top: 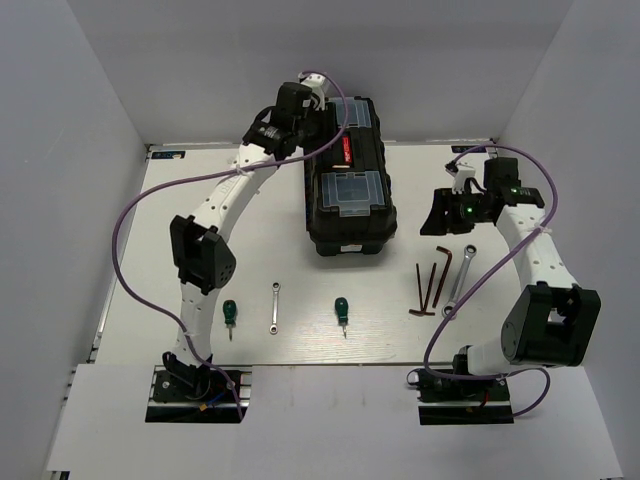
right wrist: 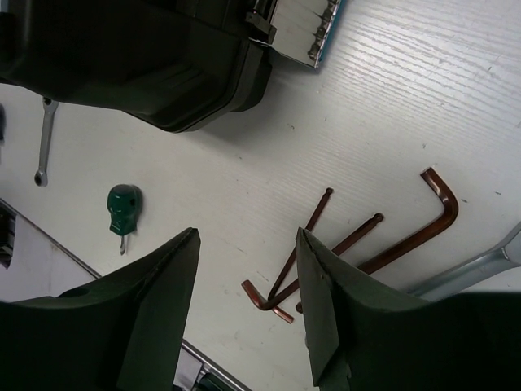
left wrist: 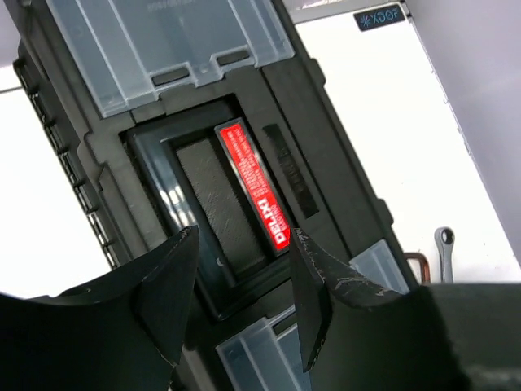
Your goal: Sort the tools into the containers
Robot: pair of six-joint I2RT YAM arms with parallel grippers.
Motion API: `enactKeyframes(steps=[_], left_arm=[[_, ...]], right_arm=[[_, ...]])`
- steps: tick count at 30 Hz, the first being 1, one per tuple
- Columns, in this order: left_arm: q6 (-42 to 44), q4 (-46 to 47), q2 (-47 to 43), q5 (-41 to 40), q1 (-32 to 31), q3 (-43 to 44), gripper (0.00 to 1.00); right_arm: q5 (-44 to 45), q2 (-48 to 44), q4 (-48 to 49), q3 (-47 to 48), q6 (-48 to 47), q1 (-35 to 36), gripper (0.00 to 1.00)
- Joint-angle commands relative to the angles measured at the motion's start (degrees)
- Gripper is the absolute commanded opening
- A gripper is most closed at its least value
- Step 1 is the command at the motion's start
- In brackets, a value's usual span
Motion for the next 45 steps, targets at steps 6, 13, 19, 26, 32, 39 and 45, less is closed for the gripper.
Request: enactKeyframes(steps=[6, 13, 19, 26, 32, 39, 45], left_arm=[[0.2, 3.5, -0.9, -3.6, -0.9, 3.5, 0.59], [1.9, -0.3, -0.2, -12.5, -1.9, 4.0, 0.56], [3.1, -0.8, 0.3, -14.2, -2.5, 4.0, 0.56], [5.3, -1.9, 2.2, -17.1, -3.6, 5.1, 0.56], [9.7, -4.4, 5.2, -23.4, -5.5, 7.2, 0.58], [11.5, -5.5, 5.7, -29.4, -6.7, 7.2, 0.62], [12.0, -6.7, 6.2, -34.0, -6.7, 5.1, 0.62]], right_arm=[[-4.2, -0.2, 4.5, -0.3, 2.4, 0.1, 0.56], [-6.4, 1.0, 5.2, 2.4, 3.1, 0.3, 0.55], [-7.3, 2.0, 7.1, 4.9, 5.2, 0.6, 0.55], [-7.5, 2.1, 7.1, 3.3, 5.4, 0.9, 0.55], [-7.2, 1.9, 7.3, 2.4, 5.5, 0.7, 0.55], [-7.4, 1.3, 8.0, 0.9, 5.8, 0.7, 0.55], [-7.7, 1.0, 8.0, 0.6, 5.8, 0.6, 0.55]])
